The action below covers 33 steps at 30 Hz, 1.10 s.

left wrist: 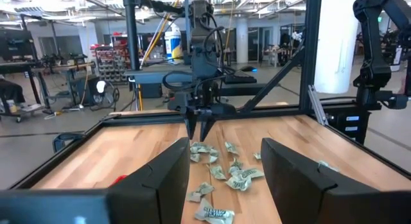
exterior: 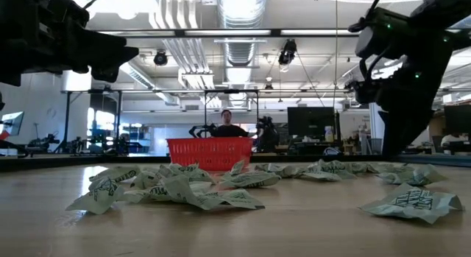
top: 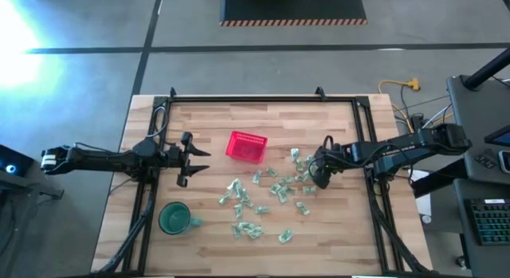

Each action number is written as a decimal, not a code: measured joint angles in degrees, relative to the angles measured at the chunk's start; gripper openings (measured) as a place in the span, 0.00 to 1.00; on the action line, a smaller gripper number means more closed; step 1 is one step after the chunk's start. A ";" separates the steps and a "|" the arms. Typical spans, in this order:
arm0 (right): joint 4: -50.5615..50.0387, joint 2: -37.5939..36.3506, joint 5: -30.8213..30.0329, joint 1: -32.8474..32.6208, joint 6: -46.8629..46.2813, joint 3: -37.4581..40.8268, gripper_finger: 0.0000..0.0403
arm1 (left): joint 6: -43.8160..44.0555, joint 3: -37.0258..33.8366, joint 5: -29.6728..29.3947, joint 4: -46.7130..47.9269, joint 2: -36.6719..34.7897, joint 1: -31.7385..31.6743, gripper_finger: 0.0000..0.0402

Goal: Pick and place items into bin
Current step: Put the stevia packet into the red bin

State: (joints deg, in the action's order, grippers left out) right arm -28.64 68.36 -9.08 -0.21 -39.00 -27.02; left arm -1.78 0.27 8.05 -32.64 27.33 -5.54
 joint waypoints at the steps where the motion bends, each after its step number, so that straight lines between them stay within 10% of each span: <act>1: 0.02 0.00 -0.02 0.00 -1.06 0.16 0.41 | 0.00 -0.01 -0.02 -0.01 0.02 0.00 0.44; 23: 11.08 -0.22 -0.45 -0.04 -8.39 7.02 0.34 | 0.00 0.00 -0.95 0.07 0.02 0.00 0.44; 33: 9.81 -0.02 -1.10 0.02 -4.47 6.18 0.06 | 0.00 -0.01 -1.13 0.07 0.02 -0.02 0.44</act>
State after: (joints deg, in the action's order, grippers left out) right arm -18.83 68.34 -10.18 -0.19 -43.48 -20.85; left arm -1.78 0.26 6.92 -32.58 27.35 -5.56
